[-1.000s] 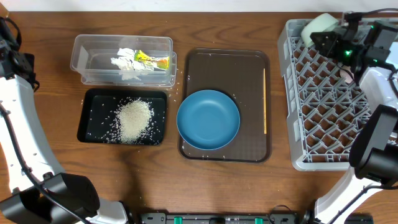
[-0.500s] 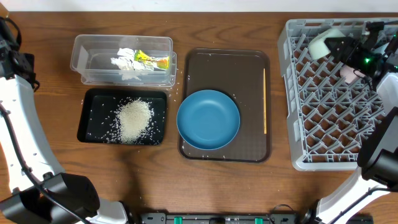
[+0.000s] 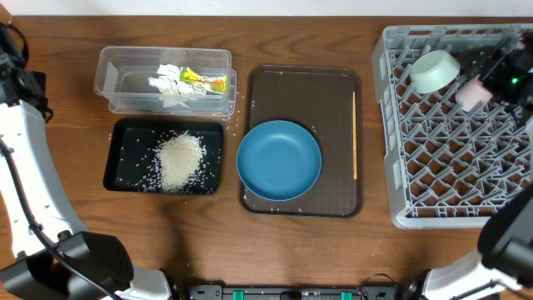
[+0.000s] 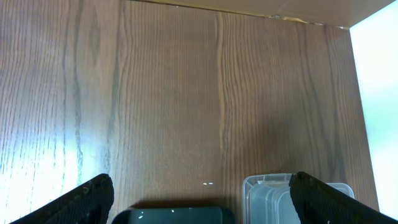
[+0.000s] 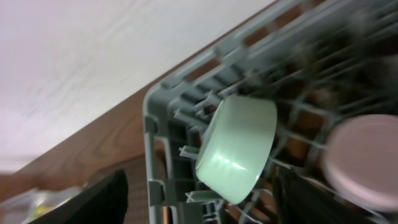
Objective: Sort waste into correct bins and load items into the dishwasher rack
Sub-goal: 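Lower the small bowl upside down onto the rack tines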
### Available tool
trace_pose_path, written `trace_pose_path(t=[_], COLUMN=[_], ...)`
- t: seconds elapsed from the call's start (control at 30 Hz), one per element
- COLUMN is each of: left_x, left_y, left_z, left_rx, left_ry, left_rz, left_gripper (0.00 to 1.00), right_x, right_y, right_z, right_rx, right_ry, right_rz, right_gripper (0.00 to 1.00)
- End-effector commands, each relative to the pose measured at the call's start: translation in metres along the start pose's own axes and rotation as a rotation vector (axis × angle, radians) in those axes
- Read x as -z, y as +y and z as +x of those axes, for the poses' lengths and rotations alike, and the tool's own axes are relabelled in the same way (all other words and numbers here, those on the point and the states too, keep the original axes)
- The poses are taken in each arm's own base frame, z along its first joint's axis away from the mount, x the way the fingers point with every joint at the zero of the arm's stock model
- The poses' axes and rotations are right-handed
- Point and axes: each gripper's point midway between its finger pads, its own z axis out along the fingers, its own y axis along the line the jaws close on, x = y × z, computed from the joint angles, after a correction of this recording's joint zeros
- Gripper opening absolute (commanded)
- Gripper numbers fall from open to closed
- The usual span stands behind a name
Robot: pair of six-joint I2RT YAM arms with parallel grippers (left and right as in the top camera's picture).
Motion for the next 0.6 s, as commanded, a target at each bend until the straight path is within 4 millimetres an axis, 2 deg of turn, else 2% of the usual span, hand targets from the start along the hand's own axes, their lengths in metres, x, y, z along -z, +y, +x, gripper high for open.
trace_pose_path(t=[0.0, 0.1, 0.2, 0.23, 0.4, 0.57], left_x=[0.0, 0.0, 0.0, 0.0, 0.0, 0.0], left_y=[0.002, 0.002, 0.002, 0.002, 0.002, 0.002], left_z=[-0.001, -0.001, -0.001, -0.001, -0.001, -0.001], left_rx=[-0.01, -0.01, -0.01, -0.01, -0.01, -0.01], left_ry=[-0.006, -0.006, -0.006, -0.006, -0.006, -0.006], left_rz=[-0.01, -0.01, -0.01, -0.01, -0.01, -0.01], left_gripper=[0.92, 0.92, 0.92, 0.92, 0.92, 0.92], right_x=[0.024, 0.024, 0.01, 0.003, -0.04, -0.077], right_y=[0.002, 0.017, 0.028, 0.029, 0.033, 0.021], right_z=[-0.019, -0.019, -0.01, -0.006, 0.018, 0.029], right_rx=[0.033, 0.078, 0.15, 0.158, 0.284, 0.322], right_ry=[-0.094, -0.103, -0.082, -0.075, -0.027, -0.035], right_rz=[0.129, 0.12, 0.129, 0.153, 0.235, 0.324], right_gripper=[0.65, 0.47, 0.05, 0.01, 0.01, 0.01])
